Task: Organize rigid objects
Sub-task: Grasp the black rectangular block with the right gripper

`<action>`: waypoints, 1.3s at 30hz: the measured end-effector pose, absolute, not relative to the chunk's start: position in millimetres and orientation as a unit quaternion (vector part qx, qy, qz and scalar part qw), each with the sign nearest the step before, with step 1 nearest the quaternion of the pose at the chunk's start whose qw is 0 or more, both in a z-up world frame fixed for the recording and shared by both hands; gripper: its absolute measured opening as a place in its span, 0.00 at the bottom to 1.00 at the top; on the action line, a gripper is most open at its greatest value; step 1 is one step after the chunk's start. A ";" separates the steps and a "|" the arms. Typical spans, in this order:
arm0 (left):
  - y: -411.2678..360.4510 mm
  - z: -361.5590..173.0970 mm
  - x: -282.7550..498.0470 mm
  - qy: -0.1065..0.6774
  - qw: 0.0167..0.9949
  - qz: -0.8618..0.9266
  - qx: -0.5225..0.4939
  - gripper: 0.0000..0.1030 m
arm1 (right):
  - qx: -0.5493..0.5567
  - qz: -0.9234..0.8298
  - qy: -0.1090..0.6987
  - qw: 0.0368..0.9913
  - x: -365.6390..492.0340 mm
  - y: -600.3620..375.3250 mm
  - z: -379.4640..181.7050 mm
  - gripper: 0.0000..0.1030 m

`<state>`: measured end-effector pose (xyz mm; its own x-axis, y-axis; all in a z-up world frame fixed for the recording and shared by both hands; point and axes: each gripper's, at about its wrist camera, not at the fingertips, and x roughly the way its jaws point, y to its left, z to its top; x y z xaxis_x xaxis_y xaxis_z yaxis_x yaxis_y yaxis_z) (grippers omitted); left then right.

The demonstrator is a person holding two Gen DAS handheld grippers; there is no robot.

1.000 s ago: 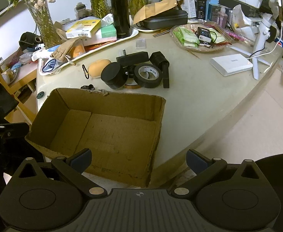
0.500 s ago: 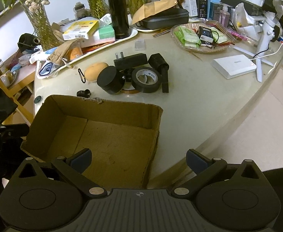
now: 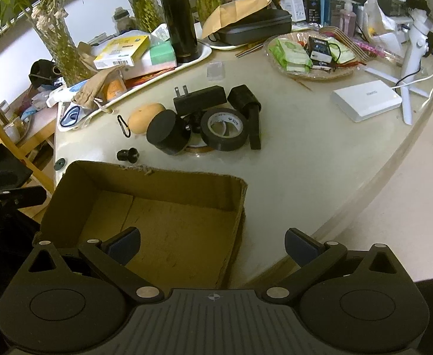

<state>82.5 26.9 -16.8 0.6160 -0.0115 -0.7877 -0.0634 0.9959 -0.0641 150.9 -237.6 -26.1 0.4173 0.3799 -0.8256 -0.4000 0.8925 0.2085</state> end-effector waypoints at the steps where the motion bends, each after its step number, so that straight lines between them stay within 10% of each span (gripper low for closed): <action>1: 27.6 -17.0 83.3 0.437 0.898 0.013 -0.043 1.00 | -0.009 0.233 0.486 0.842 151.9 -237.8 -26.0 1.00; 39: 48.4 -41.8 130.3 0.412 0.910 -0.013 -0.038 1.00 | -0.029 0.233 0.444 0.865 246.3 -230.0 -53.5 0.92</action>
